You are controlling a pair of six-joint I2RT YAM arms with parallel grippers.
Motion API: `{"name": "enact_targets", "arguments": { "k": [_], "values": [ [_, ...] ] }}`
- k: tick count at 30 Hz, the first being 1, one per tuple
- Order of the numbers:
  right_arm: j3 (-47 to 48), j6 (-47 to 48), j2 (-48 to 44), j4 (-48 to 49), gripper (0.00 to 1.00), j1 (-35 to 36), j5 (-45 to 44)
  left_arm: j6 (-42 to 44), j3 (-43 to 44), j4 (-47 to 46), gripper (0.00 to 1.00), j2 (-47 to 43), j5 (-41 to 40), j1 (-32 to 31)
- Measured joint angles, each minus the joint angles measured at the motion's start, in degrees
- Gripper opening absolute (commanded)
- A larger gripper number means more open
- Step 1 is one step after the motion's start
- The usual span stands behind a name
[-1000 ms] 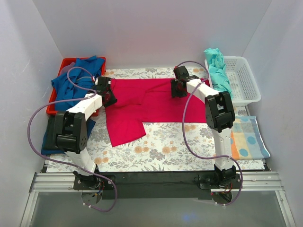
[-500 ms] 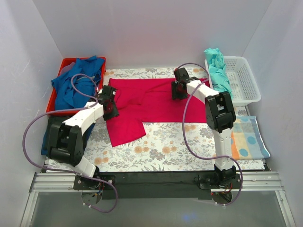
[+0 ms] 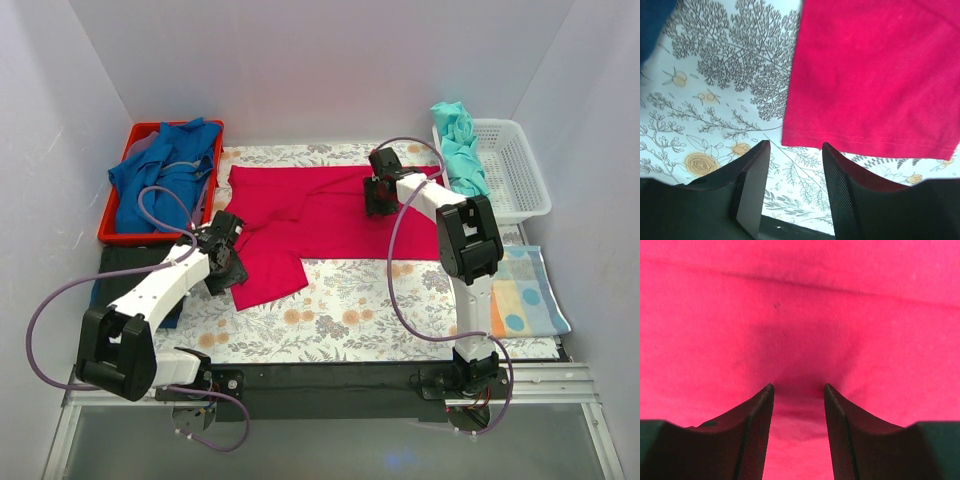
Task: Fold and stack the t-shirts
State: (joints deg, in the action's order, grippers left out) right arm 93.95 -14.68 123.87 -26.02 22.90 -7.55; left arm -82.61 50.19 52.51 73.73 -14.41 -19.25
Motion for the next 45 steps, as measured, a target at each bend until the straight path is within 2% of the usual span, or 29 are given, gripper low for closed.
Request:
{"name": "enact_targets", "arguments": {
  "k": [9,15,23,26,31,33,37,45],
  "values": [
    [-1.92,0.57,-1.70,-0.72,0.52,0.00,-0.28,-4.07,-1.90,-0.48,0.45,1.27,2.86,-0.02],
    [-2.01,1.16,-2.49,-1.07,0.52,0.00,-0.44,-6.49,-2.29,-2.78,0.45,7.72,3.72,-0.02],
    [-4.35,1.40,-3.74,-1.29,0.52,0.00,-1.38,-8.74,-5.75,-3.72,0.43,7.76,5.92,-0.02],
    [-4.90,1.40,-3.74,-1.36,0.52,0.00,-1.57,-9.14,-6.73,-4.09,0.39,7.76,6.69,-0.02],
    [-4.96,1.40,-3.82,-1.38,0.51,0.00,-1.77,-9.11,-7.19,-4.96,0.20,7.69,7.63,0.00],
    [-4.98,1.40,-3.87,-1.38,0.51,0.00,-1.77,-9.14,-7.19,-5.09,0.17,7.69,7.78,-0.02],
    [-5.70,1.40,-4.24,-1.40,0.51,0.00,-2.01,-9.09,-7.21,-5.60,0.00,7.69,7.98,-0.02],
    [-9.88,0.59,-7.91,-2.21,0.52,-0.55,-5.33,-8.96,-4.90,-3.02,0.00,7.63,5.88,-0.07]
  ]
}}
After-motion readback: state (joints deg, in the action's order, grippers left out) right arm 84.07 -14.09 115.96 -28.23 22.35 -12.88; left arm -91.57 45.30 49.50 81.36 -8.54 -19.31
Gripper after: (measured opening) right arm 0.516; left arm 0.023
